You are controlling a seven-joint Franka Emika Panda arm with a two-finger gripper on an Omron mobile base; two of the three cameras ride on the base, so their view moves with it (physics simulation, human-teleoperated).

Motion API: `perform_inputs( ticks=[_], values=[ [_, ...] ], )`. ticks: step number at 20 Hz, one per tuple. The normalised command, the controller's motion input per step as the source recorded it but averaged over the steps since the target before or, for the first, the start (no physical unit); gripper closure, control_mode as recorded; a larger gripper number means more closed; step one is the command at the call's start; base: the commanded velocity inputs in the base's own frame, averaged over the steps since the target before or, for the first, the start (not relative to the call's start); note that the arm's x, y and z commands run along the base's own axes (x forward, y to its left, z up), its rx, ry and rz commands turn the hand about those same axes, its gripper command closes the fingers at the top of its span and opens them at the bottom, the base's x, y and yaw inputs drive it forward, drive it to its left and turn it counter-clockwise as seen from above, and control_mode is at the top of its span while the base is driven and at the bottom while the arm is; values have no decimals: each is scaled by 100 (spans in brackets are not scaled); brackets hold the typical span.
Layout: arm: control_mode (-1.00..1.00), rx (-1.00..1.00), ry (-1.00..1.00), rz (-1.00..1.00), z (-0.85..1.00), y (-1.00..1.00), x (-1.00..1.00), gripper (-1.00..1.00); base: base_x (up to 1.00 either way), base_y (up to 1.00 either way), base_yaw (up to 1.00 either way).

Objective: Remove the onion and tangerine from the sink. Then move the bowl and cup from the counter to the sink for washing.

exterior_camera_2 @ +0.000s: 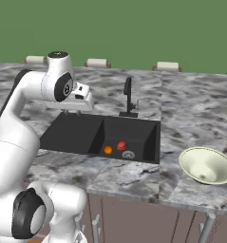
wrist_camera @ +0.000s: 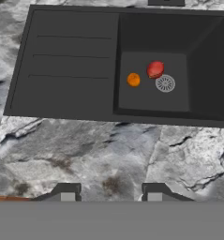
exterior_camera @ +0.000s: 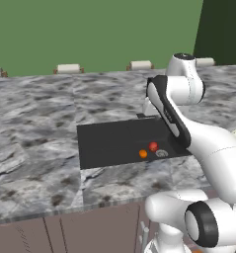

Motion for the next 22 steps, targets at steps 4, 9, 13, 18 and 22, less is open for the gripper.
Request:
perform_inputs(
  ticks=[4, 9, 13, 18, 22],
  values=[
    [-100, 0, -1, 0, 0, 0, -3, -100, 0, 0, 0],
    [-100, 0, -1, 0, -1, -6, -9, -100, 0, 0, 0],
    [-100, 1, 0, 0, -3, -17, -10, -100, 0, 0, 0],
    [-100, 4, 0, 1, -4, -14, -3, -100, 0, 0, 0],
    [-100, 21, -3, 0, -5, -24, -4, -100, 0, 0, 0]
  ],
)
